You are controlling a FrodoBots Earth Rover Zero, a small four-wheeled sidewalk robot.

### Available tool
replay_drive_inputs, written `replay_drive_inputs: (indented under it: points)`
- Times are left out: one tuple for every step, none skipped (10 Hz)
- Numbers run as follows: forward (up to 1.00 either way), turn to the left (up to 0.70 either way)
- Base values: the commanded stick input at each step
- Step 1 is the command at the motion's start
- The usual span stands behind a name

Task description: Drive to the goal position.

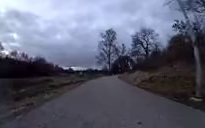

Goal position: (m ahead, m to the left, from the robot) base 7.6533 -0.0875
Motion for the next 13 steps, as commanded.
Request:
replay_drive_inputs:
  points:
    - [0.50, 0.00]
    - [0.50, 0.00]
    - [0.50, 0.00]
    - [0.50, 0.00]
    - [0.50, 0.00]
    - [0.50, 0.00]
    - [0.50, 0.00]
    - [0.50, 0.00]
    - [0.50, 0.00]
    - [0.50, 0.00]
    - [0.50, 0.00]
    - [0.50, 0.00]
    - [0.50, 0.00]
